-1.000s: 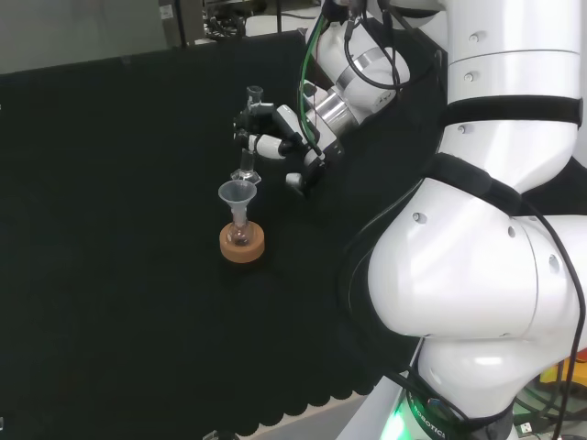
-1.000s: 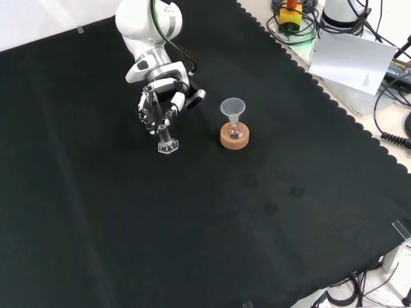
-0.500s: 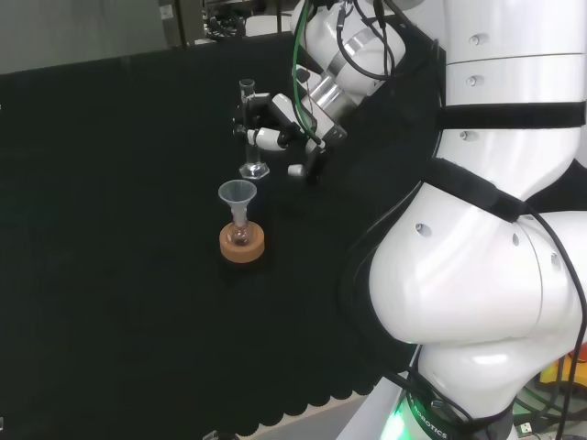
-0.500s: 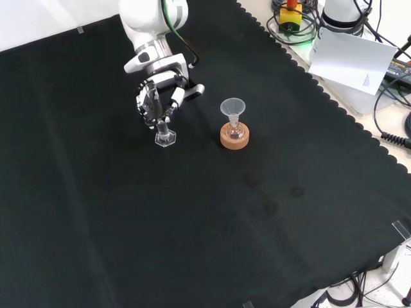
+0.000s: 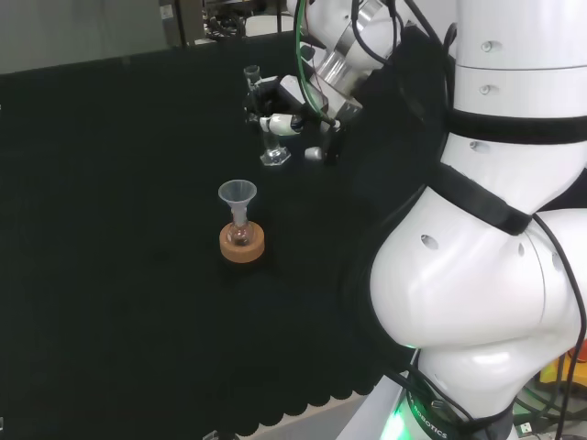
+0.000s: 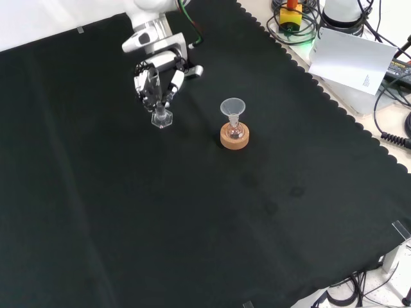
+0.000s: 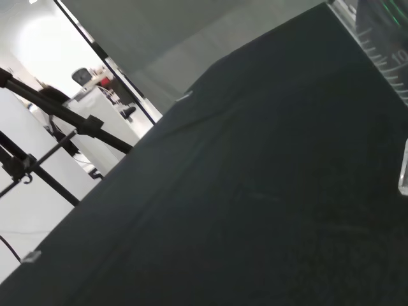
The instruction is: Pick up the graduated cylinder.
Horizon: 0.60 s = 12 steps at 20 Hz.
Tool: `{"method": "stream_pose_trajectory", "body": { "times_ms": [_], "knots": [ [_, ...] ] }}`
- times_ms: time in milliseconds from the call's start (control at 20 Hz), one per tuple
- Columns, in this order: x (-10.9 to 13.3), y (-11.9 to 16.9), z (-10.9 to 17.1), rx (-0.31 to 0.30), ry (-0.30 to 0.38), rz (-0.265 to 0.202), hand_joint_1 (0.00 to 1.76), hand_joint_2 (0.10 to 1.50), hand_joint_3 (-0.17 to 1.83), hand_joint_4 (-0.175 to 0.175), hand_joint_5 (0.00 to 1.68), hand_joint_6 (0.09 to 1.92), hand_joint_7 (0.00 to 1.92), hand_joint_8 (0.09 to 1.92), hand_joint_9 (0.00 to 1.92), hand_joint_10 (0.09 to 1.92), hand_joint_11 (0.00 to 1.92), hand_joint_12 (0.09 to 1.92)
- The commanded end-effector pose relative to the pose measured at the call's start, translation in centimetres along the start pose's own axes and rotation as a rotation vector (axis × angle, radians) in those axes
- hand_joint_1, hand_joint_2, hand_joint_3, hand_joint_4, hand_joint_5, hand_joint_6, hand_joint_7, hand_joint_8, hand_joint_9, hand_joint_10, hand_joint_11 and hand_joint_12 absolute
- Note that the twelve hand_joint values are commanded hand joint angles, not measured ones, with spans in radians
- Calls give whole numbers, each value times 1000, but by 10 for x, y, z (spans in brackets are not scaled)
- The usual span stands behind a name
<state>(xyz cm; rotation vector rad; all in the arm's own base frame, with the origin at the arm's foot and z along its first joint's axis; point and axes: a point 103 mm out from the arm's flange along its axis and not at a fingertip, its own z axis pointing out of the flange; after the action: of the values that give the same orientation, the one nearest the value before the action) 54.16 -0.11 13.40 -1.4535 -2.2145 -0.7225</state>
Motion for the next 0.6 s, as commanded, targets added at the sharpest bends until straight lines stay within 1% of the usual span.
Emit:
{"method": "stream_pose_trajectory", "body": {
  "times_ms": [50, 150, 300, 600],
  "knots": [
    [14, -39, -41, 54, -129, 41, 1252, 1129, -2, -175, 934, 1053, 974, 1045, 1405, 126, 1252, 794],
    [19, -50, -48, 62, -144, 50, 1252, 1129, -2, -175, 935, 1051, 975, 1043, 1407, 125, 1252, 793],
    [28, -65, -55, 99, -171, 55, 1253, 1128, -2, -175, 938, 1048, 978, 1040, 1408, 122, 1252, 791],
    [42, -95, -67, 177, -240, 50, 1253, 1126, -2, -175, 942, 1042, 982, 1034, 1412, 118, 1254, 788]
  ]
}}
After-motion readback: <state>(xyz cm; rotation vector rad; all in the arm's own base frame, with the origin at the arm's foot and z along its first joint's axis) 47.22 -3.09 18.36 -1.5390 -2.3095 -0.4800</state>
